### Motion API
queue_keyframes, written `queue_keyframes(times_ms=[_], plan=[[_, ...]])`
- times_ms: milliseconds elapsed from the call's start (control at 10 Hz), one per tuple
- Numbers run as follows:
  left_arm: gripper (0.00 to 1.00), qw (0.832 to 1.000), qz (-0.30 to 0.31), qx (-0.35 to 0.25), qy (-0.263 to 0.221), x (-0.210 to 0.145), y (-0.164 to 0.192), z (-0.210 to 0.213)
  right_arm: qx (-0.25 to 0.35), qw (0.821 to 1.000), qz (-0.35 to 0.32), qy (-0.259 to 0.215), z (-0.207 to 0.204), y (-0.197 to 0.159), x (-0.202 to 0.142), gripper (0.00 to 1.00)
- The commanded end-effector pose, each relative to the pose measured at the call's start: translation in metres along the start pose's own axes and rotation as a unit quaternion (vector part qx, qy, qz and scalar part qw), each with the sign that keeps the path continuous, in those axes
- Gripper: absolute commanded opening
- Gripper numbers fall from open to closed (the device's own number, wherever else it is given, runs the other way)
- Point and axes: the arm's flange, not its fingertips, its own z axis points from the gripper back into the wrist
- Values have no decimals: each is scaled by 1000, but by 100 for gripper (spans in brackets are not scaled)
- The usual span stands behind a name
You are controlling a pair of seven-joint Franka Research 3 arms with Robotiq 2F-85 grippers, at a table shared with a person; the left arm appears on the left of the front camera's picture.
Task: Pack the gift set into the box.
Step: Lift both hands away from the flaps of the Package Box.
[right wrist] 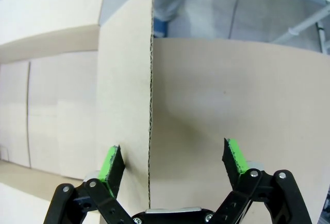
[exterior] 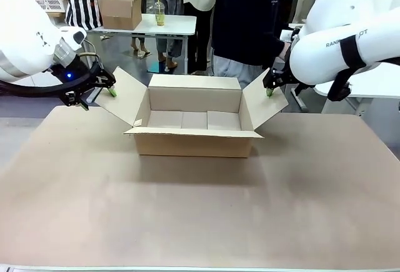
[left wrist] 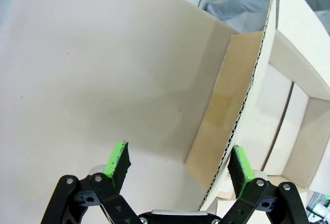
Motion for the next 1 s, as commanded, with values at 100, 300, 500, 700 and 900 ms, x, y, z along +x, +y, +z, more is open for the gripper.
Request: queue_keyframes(times_ms=[100, 300, 500, 700, 900], plan=[[100, 1000, 4, 8, -7, 0, -1, 1, -13, 1000, -10, -3, 1, 5, 2, 100], [100, 1000, 4, 8, -7, 0, -1, 1, -13, 1000, -10, -3, 1, 5, 2, 100], [100, 1000, 4, 8, -7, 0, -1, 1, -13, 1000, -10, -3, 1, 5, 2, 100], [100, 1000, 4, 8, -7, 0, -1, 1, -13, 1000, -10, -3, 1, 5, 2, 100], [100, 1000, 4, 8, -7, 0, -1, 1, -13, 1000, -10, -3, 1, 5, 2, 100]])
